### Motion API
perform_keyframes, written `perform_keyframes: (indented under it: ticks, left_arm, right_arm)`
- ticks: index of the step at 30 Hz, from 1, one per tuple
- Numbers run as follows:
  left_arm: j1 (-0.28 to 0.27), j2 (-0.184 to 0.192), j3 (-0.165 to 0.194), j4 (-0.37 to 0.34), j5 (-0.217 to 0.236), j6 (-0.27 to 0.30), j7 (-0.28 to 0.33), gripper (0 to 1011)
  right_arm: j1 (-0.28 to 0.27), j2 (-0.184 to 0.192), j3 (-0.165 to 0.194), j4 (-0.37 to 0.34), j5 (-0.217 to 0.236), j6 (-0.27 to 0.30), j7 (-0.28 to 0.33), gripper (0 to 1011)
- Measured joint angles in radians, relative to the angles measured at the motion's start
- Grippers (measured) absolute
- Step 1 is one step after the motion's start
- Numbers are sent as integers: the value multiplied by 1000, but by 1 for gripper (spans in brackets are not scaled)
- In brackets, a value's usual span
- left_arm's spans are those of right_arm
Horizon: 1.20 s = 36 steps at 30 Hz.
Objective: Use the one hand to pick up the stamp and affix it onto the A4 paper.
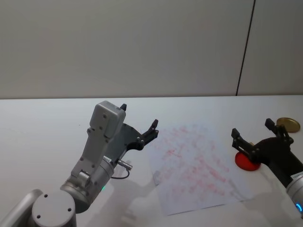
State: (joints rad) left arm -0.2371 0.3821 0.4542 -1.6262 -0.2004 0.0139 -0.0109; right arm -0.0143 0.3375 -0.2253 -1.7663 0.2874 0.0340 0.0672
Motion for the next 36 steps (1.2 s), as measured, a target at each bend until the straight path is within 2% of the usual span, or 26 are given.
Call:
perform_keyframes:
  ticks: [8, 19, 27, 36]
  left_arm:
    - [0, 0, 0, 0, 0, 0, 0, 993]
    - [0, 0, 0, 0, 0, 0, 0, 993]
    - [0, 0, 0, 0, 0, 0, 0, 993]
    - [0, 0, 0, 0, 0, 0, 0, 993]
  right_arm:
    - [7, 6, 8, 9, 1, 13, 6, 1001]
    - [26, 15, 20, 53, -4, 82, 25, 1001]
    - [58, 5, 20, 118, -19, 127, 42, 1001]
    - [99, -14, 16, 191, -38, 151, 49, 1001]
